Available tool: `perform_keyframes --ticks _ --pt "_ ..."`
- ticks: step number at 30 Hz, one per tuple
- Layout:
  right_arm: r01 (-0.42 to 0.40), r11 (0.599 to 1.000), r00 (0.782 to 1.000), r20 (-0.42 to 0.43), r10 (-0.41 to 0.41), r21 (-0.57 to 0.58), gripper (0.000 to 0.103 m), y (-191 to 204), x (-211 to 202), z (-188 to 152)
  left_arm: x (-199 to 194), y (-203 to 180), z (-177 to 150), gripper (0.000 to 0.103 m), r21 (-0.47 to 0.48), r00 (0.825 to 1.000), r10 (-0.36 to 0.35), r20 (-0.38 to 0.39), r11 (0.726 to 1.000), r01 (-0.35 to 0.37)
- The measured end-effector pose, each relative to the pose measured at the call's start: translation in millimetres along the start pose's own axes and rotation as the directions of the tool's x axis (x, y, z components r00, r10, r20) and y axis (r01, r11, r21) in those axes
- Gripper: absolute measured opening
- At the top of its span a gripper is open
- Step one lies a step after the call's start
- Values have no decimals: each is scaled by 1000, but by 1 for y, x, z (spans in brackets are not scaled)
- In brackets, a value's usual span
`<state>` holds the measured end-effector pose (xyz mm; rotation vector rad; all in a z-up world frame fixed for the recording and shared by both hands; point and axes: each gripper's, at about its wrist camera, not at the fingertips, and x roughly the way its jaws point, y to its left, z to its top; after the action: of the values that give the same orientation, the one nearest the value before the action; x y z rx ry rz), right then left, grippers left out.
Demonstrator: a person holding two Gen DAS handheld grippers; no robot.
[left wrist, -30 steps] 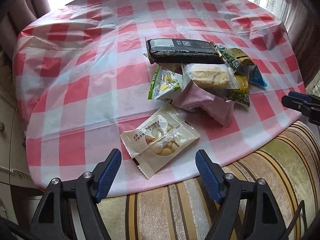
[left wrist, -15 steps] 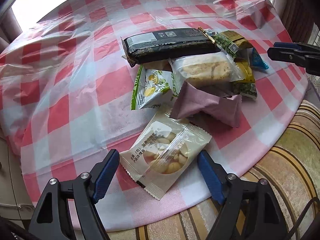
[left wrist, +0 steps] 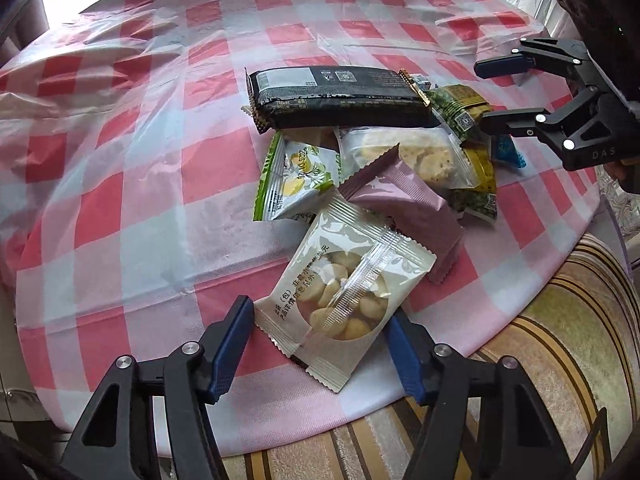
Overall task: Organize snacks
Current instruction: 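Grasp the cream cookie packet with the left gripper while the right gripper grasps the yellow-green bag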
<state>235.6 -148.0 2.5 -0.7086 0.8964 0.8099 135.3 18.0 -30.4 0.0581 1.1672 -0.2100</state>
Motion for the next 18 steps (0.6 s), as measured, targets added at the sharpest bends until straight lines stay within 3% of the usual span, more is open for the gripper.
perform_keyframes --ticks 3,4,7,10,14,18 --pt "-42 999 999 -9 42 7 70 -3 9 5 -3 4 -2 63 -70 1000 -11 1 997 11" --pt "-52 999 999 -10 52 8 65 -3 11 5 -2 6 -2 58 -94 1000 -14 -3 995 13" --pt "-75 997 997 -12 75 29 52 -1 16 6 -3 11 -4 58 -171 1000 2 -12 985 -4" --pt "-58 997 998 -2 58 55 51 2 15 4 -2 9 -4 61 -167 1000 2 -14 986 -4" --pt "-45 993 999 16 44 107 51 1 10 -4 0 10 -2 77 -150 999 -48 -12 988 46" --pt "-38 990 999 26 35 134 51 2 5 -14 -5 11 2 81 -68 1000 2 23 998 0"
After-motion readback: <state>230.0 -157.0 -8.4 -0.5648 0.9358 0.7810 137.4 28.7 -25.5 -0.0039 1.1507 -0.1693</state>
